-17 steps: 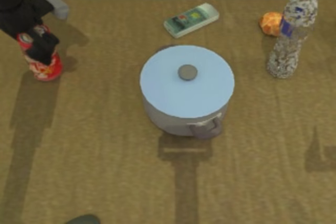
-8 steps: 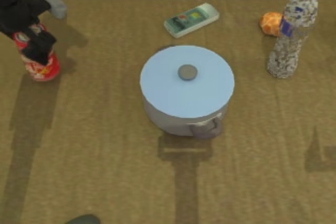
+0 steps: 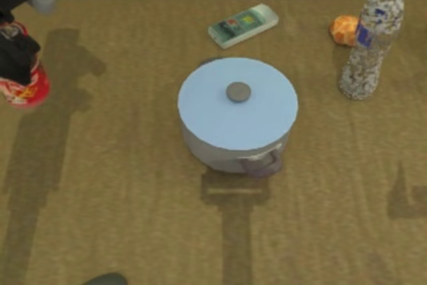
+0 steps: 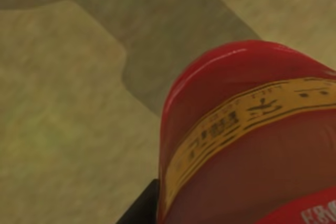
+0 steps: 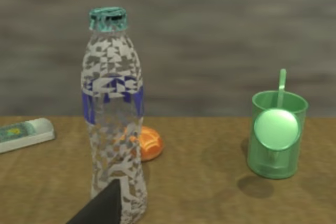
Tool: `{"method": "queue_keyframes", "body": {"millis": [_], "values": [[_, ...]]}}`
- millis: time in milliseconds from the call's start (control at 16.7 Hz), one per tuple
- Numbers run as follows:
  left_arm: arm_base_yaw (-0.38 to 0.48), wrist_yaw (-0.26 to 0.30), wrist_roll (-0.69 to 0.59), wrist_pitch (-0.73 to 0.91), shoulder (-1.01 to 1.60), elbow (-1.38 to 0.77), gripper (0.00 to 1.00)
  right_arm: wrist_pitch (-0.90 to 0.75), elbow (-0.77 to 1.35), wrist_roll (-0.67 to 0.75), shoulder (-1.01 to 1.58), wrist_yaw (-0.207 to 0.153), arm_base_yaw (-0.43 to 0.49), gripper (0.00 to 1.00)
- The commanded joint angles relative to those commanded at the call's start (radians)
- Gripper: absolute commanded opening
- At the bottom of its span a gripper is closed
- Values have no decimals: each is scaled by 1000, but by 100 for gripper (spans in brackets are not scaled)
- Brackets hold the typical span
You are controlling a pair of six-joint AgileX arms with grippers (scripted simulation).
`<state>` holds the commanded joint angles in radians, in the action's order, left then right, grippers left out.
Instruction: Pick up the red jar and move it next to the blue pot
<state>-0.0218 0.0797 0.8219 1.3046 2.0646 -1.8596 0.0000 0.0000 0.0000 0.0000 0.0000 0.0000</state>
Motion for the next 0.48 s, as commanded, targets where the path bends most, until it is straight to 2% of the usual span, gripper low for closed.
{"method": "queue_keyframes", "body": {"millis": [480], "values": [[8,-2,-11,2,-27,30,0,0,0,0,0,0,0,100]]}}
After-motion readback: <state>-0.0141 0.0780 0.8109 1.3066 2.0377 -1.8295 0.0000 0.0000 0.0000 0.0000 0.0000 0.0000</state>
